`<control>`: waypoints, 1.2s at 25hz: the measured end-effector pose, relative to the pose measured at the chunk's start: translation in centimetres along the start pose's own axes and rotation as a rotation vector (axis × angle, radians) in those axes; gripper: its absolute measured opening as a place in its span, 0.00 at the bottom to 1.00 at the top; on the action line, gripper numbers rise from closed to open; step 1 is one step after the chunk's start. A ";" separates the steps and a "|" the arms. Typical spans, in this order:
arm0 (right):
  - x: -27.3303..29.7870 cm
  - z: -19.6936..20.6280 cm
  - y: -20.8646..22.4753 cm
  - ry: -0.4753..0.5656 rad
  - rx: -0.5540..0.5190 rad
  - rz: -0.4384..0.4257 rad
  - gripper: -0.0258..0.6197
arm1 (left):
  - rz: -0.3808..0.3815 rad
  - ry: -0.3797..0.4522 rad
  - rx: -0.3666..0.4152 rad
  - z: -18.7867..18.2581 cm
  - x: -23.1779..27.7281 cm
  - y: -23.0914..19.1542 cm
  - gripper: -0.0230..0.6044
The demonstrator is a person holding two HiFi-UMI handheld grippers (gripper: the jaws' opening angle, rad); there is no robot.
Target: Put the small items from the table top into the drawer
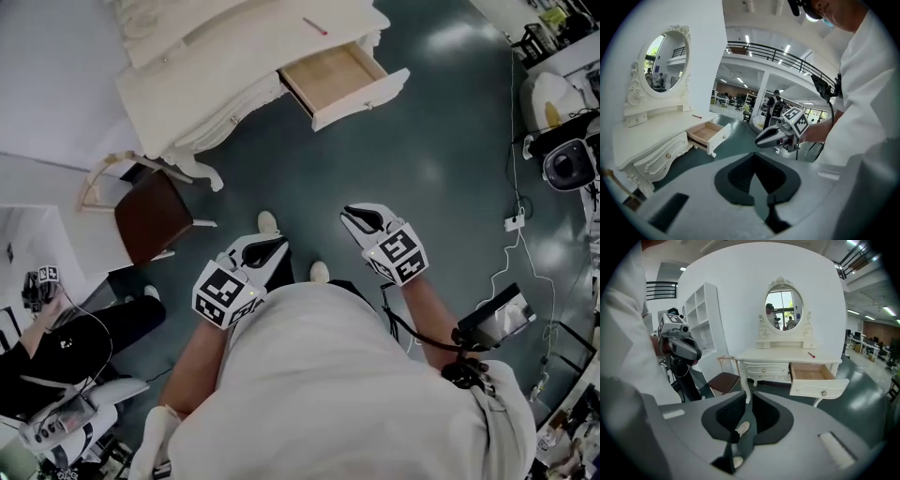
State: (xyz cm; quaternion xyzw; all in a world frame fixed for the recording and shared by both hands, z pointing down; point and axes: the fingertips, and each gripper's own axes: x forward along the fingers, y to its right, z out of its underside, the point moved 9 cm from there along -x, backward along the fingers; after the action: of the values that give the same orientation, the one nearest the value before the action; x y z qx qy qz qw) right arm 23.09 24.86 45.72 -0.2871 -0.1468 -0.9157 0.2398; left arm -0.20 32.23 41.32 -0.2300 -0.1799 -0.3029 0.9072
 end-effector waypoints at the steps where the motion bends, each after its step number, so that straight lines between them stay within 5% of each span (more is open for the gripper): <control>1: 0.8 -0.9 0.8 -0.003 0.011 0.013 0.11 | 0.010 0.006 0.003 -0.6 0.2 -1.6 0.04; 9: 7.3 -11.0 5.7 -0.023 -0.006 0.150 0.10 | 0.101 0.054 0.073 -7.1 -1.8 -13.7 0.04; 19: 12.8 -16.5 11.4 -0.067 0.003 0.265 0.09 | 0.145 0.054 0.026 -7.8 -3.0 -23.5 0.05; 30: 16.7 -20.3 25.6 -0.066 -0.042 0.267 0.10 | -0.012 0.069 0.000 -12.8 0.6 -28.1 0.03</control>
State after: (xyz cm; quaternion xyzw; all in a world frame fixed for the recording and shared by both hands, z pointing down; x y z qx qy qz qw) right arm 15.25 -10.91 42.90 -0.3390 -0.0960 -0.8685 0.3487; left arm -15.13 5.26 39.69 -0.2182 -0.1498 -0.3162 0.9110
